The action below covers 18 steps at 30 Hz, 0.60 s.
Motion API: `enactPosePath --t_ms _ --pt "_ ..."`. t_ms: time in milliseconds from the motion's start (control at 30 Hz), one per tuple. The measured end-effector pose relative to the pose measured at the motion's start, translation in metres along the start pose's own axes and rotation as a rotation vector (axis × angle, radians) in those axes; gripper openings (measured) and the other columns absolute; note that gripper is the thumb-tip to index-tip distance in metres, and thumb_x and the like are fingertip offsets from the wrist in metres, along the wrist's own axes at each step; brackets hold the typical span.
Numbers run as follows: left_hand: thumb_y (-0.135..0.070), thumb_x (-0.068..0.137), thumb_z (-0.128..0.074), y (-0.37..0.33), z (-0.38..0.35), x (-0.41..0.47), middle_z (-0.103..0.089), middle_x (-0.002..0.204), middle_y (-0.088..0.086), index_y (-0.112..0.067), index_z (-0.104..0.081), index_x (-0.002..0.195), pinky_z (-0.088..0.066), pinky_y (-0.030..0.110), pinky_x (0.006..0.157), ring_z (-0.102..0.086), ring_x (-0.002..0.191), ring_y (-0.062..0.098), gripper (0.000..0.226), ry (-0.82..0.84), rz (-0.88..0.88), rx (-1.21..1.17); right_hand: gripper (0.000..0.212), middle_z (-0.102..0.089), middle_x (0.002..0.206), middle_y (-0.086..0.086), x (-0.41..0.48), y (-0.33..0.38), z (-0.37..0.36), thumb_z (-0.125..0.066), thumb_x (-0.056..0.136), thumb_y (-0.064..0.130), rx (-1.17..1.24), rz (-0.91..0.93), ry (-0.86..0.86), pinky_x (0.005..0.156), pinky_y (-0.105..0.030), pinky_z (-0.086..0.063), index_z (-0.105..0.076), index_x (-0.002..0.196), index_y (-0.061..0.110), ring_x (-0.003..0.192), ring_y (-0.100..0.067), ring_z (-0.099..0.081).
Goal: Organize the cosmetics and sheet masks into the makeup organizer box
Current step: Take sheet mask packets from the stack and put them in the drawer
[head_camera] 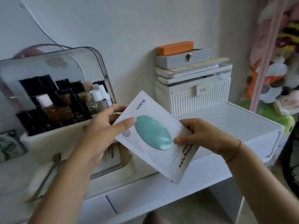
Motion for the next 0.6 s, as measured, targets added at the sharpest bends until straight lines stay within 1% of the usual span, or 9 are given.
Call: enactPosePath --t_ms 100,200,267,333,400,467,500,533,600 --pt "-0.04 0.058 -0.078 0.01 0.042 -0.04 -0.076 0.098 -0.001 -0.025 -0.068 0.104 -0.057 0.033 0.06 -0.073 0.082 0.022 0.049 0.045 0.167 0.159 0.023 -0.074 0.087 -0.015 0.01 0.015 -0.042 -0.076 0.075 0.01 -0.045 -0.037 0.077 0.061 -0.03 -0.059 -0.068 0.096 0.006 0.072 -0.025 -0.072" --pt "-0.021 0.07 -0.076 0.025 0.089 -0.071 -0.076 0.093 0.003 -0.016 -0.068 0.104 -0.055 0.032 0.055 -0.073 0.075 0.023 0.036 -0.124 0.263 0.094 0.032 -0.074 0.089 -0.011 0.024 0.028 -0.09 -0.079 0.072 0.017 -0.119 -0.041 0.08 0.064 -0.032 -0.06 -0.068 0.102 0.013 0.073 -0.024 -0.072" --pt "-0.006 0.078 -0.071 0.036 0.117 -0.089 -0.076 0.084 0.005 -0.009 -0.069 0.101 -0.052 0.023 0.049 -0.071 0.065 0.017 0.024 -0.268 0.304 0.03 0.047 -0.071 0.102 -0.001 0.031 0.039 -0.116 -0.078 0.073 0.029 -0.342 -0.004 -0.027 0.073 -0.024 -0.057 -0.062 0.116 0.022 0.084 -0.014 -0.068" --pt "-0.002 0.079 -0.069 0.048 0.141 -0.103 -0.075 0.074 0.005 -0.005 -0.07 0.097 -0.049 0.019 0.046 -0.067 0.055 0.014 0.018 -0.407 0.343 -0.022 0.063 -0.058 0.123 0.009 0.027 0.056 -0.141 -0.073 0.073 0.045 -0.611 0.117 -0.173 0.085 -0.021 -0.048 -0.052 0.13 0.03 0.102 -0.006 -0.055" --pt "-0.001 0.081 -0.068 0.059 0.157 -0.114 -0.072 0.064 0.003 -0.004 -0.07 0.093 -0.048 0.017 0.046 -0.065 0.049 0.011 0.012 -0.517 0.391 -0.108 0.075 -0.046 0.136 0.015 0.012 0.066 -0.174 -0.06 0.069 0.066 -0.701 0.249 -0.144 0.097 -0.026 -0.046 -0.042 0.135 0.035 0.113 -0.005 -0.046" --pt "-0.001 0.083 -0.066 0.069 0.166 -0.12 -0.067 0.051 -0.005 -0.008 -0.068 0.085 -0.044 0.015 0.042 -0.06 0.04 0.003 0.008 -0.59 0.438 -0.186 0.087 -0.037 0.146 0.015 -0.002 0.061 -0.208 -0.048 0.067 0.077 -0.896 0.352 -0.034 0.112 -0.029 -0.029 -0.03 0.141 0.036 0.128 -0.009 -0.037" --pt "-0.002 0.084 -0.065 0.074 0.169 -0.122 -0.064 0.046 -0.009 -0.011 -0.067 0.082 -0.043 0.015 0.04 -0.057 0.037 0.0 0.01 -0.602 0.455 -0.204 0.09 -0.034 0.149 0.013 -0.006 0.055 -0.22 -0.05 0.067 0.076 -1.029 0.389 -0.003 0.115 -0.029 -0.019 -0.026 0.144 0.034 0.135 -0.012 -0.032" --pt "-0.002 0.084 -0.064 0.077 0.17 -0.123 -0.062 0.045 -0.01 -0.013 -0.067 0.081 -0.042 0.014 0.038 -0.056 0.036 -0.001 0.012 -0.599 0.463 -0.216 0.089 -0.035 0.149 0.01 -0.007 0.05 -0.226 -0.058 0.069 0.069 -1.137 0.418 -0.001 0.116 -0.031 -0.017 -0.027 0.144 0.032 0.138 -0.015 -0.031" --pt "-0.001 0.085 -0.064 0.082 0.169 -0.122 -0.064 0.048 -0.01 -0.013 -0.068 0.085 -0.04 0.01 0.035 -0.057 0.038 -0.001 0.012 -0.554 0.458 -0.214 0.078 -0.053 0.137 0.004 -0.004 0.05 -0.226 -0.077 0.068 0.044 -1.234 0.478 -0.092 0.107 -0.037 -0.037 -0.045 0.136 0.026 0.127 -0.021 -0.05"
Point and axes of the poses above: each hand's wrist, its own x-axis towards the middle knuckle, its own z-axis out of the back of the hand, y = z × x, the point moved 6 cm from there along x, towards the middle knuckle
